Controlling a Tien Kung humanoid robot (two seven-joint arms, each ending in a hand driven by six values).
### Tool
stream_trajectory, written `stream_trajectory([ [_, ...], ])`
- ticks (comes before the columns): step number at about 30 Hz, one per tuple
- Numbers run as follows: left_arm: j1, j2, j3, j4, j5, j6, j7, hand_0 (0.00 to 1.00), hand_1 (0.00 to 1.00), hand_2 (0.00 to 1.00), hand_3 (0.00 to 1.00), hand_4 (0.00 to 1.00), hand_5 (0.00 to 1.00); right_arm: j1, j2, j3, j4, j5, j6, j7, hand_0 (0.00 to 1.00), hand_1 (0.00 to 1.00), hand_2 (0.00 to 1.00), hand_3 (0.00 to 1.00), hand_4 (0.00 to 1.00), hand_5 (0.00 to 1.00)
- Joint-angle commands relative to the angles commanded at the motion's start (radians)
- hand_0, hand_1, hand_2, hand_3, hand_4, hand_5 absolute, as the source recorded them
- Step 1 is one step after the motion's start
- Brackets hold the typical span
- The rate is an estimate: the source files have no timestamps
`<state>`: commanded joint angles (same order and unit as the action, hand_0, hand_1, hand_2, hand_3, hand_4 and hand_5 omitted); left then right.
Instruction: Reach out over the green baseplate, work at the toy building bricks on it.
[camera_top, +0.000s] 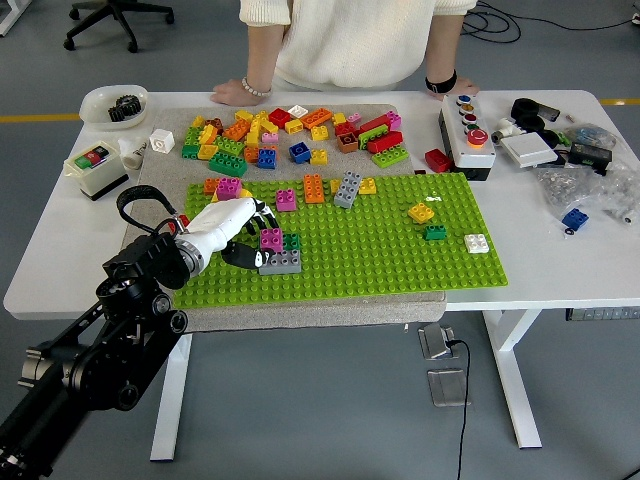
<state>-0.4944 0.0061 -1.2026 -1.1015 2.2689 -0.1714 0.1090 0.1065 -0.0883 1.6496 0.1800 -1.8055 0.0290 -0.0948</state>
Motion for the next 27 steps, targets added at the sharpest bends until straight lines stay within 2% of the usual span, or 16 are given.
stream_trajectory([
  [27, -0.008, -0.004, -0.005, 0.015, 0.0, 0.01, -0.005, 0.665, 0.586, 0.537, 0.543, 0.625, 0.16, 0.001, 0.0, 0.002, 0.0, 0.001, 0.006, 0.002, 0.743, 0.644, 0.685, 0.638, 0.85, 0.534],
])
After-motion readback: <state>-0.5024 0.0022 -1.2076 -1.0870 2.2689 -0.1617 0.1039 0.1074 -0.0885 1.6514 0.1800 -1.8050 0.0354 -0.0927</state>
